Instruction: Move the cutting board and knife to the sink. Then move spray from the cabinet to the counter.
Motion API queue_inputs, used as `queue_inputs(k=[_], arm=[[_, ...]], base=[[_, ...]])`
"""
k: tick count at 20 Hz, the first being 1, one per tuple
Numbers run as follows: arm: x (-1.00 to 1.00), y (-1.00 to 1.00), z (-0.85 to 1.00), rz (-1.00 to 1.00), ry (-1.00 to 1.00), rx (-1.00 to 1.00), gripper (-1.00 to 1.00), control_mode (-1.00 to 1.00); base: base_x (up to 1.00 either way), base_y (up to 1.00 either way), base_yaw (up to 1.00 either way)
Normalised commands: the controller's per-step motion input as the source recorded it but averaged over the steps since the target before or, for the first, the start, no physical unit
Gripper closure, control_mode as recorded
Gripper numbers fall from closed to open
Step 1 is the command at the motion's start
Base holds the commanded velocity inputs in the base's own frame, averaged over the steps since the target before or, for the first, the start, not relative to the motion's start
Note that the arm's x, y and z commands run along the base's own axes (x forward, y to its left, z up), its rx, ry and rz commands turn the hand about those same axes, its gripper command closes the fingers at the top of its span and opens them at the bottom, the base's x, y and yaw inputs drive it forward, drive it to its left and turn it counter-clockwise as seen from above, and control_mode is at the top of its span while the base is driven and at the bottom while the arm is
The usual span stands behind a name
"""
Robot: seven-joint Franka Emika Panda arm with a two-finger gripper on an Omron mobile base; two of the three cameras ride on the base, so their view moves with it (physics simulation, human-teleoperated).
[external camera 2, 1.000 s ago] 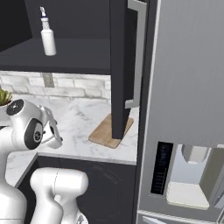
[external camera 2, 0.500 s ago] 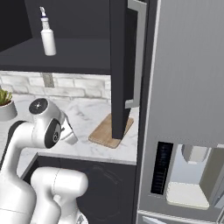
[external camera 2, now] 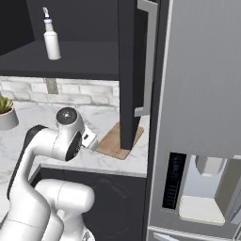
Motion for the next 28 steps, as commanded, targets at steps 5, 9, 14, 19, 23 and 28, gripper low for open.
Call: queue_inputs(k=[5, 9, 14, 19, 23, 28], arm=[[0.5, 0.12, 0.0, -0.13, 0.0, -0.16, -1.0, -1.0], [0.27, 0.02, 0.0, -0.28, 0.0, -0.28, -1.0, -1.0], [0.39, 0.0, 0.0, -0.07, 0.04, -0.11, -1.0, -1.0], [0.6, -0.02, -0.01, 0.03, 0.13, 0.0, -1.0, -1.0], [0.56, -0.19, -0.1, 0.03, 0.09, 0.0, -1.0, -1.0], [0.39, -0.36, -0.08, 0.0, 0.0, -0.01, -1.0, -1.0]], base=[[0.0, 0.0, 0.0], [0.0, 0.0, 0.0], [0.0, 0.0, 0.0], [0.0, 0.0, 0.0], [0.0, 0.0, 0.0], [0.0, 0.0, 0.0]])
